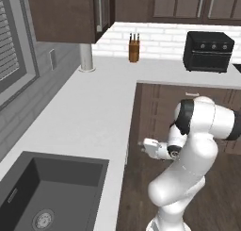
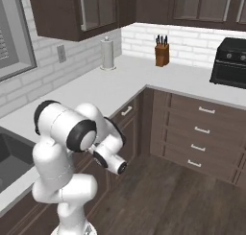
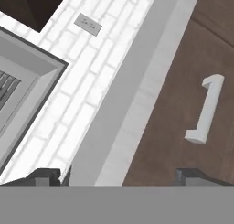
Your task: Take a straw from the drawer in front and place it inside the glass cup on the dining counter.
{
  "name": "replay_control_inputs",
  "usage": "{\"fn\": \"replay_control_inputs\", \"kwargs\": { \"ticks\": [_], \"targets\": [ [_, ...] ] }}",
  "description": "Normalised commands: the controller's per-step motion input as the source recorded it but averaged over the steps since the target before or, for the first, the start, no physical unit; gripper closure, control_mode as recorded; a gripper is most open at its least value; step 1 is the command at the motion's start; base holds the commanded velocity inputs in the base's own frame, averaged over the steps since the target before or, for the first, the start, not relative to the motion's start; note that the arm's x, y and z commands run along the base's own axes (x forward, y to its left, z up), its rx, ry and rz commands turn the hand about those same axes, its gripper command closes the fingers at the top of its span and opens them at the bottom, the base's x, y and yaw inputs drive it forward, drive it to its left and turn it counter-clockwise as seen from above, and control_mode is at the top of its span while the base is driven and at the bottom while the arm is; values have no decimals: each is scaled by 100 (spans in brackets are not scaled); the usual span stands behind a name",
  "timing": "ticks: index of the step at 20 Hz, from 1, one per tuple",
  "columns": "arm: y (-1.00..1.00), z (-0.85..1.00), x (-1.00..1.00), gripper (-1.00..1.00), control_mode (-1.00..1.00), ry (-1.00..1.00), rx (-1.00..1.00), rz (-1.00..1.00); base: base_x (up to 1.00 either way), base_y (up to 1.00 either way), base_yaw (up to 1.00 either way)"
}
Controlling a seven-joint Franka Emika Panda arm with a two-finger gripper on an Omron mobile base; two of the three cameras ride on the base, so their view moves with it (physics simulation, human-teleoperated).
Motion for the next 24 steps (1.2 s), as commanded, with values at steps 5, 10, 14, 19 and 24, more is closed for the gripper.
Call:
{"fn": "replay_control_inputs", "kwargs": {
  "ticks": [5, 10, 14, 19, 24],
  "targets": [
    [0, -29, 33, -100, -100, 0, 14, 0, 0, 0, 0],
    [0, -23, 23, -100, -100, 0, 14, 4, 0, 0, 0],
    [1, -11, 18, -100, -100, 0, 11, 6, 0, 0, 0],
    [13, -3, 19, -100, -100, 0, 4, 4, 0, 0, 0],
    [19, -10, 33, -100, -100, 2, 0, 1, 0, 0, 0]
  ]
}}
